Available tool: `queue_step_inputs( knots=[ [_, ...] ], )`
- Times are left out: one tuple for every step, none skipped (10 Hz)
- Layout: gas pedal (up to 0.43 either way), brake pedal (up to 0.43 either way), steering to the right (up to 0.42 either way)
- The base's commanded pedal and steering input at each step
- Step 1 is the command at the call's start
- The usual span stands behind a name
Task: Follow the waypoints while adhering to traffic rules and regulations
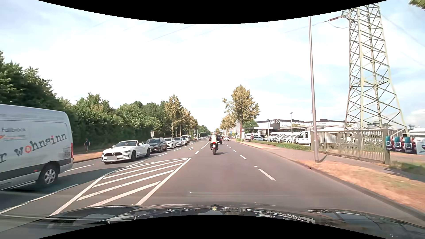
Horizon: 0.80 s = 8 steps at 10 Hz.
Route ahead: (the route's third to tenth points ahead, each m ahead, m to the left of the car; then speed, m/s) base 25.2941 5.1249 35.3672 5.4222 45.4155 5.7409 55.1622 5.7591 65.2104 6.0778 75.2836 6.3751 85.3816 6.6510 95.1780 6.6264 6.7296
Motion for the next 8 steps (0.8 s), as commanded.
queue_step_inputs(
  knots=[
    [0.240, 0.000, -0.001],
    [0.228, 0.000, -0.002],
    [0.228, 0.000, -0.002],
    [0.228, 0.000, -0.002],
    [0.228, 0.000, -0.002],
    [0.228, 0.000, -0.003],
    [0.228, 0.000, -0.003],
    [0.220, 0.000, -0.003]
  ],
)
